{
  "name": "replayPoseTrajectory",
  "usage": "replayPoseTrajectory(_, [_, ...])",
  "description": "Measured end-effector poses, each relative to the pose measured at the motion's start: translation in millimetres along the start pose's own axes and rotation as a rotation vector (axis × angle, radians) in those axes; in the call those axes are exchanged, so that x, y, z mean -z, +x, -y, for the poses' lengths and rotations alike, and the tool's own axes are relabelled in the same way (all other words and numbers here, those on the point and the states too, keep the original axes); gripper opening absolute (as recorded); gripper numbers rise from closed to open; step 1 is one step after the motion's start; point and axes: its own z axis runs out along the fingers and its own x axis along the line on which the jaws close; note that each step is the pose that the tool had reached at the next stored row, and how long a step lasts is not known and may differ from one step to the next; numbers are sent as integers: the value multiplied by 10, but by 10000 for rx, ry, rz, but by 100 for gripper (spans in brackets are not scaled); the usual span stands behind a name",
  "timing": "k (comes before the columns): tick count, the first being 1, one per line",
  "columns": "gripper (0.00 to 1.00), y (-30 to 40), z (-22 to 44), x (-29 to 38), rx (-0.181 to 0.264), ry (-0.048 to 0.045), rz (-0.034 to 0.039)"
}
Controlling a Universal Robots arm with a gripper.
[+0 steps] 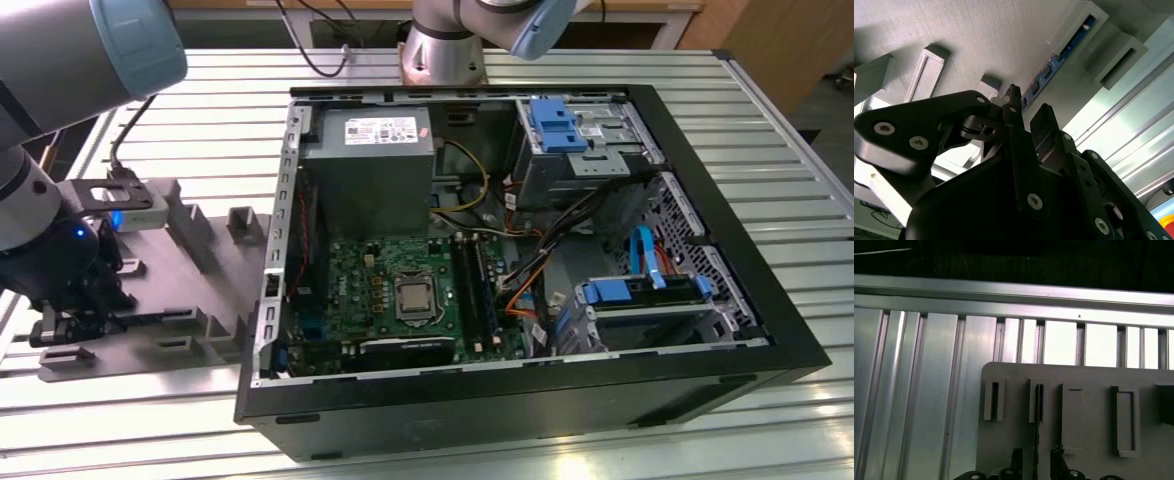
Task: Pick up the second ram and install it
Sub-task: 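Pick up the second ram and move it above second insertion slot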
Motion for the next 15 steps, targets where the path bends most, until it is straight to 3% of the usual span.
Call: replayPoseTrajectory(15, [36,0,-3,-18,2,55,-3])
